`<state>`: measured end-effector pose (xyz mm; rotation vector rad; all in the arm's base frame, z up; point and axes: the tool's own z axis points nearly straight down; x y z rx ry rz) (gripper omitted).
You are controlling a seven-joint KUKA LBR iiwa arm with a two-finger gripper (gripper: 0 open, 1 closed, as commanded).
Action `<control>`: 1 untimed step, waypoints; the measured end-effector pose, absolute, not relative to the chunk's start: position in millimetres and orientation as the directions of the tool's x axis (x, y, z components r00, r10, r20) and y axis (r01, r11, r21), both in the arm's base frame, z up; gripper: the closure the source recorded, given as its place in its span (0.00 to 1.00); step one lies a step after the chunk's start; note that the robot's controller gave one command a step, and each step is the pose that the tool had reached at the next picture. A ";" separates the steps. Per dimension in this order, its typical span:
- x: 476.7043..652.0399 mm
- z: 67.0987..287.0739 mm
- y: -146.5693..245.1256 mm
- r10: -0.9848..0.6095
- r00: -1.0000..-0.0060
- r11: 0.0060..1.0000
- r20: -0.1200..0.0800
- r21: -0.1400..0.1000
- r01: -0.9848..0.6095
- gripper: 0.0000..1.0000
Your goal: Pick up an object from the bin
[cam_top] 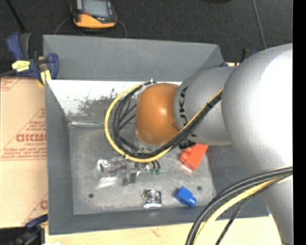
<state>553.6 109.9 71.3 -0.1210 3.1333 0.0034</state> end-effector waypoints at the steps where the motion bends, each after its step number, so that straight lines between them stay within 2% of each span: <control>1: 550.9 255.0 137.7 -0.096 -0.995 0.995 -0.008 0.000 -0.096 1.00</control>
Offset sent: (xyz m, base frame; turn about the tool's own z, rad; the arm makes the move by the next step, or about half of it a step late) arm -0.0043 0.0286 0.1801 -0.0168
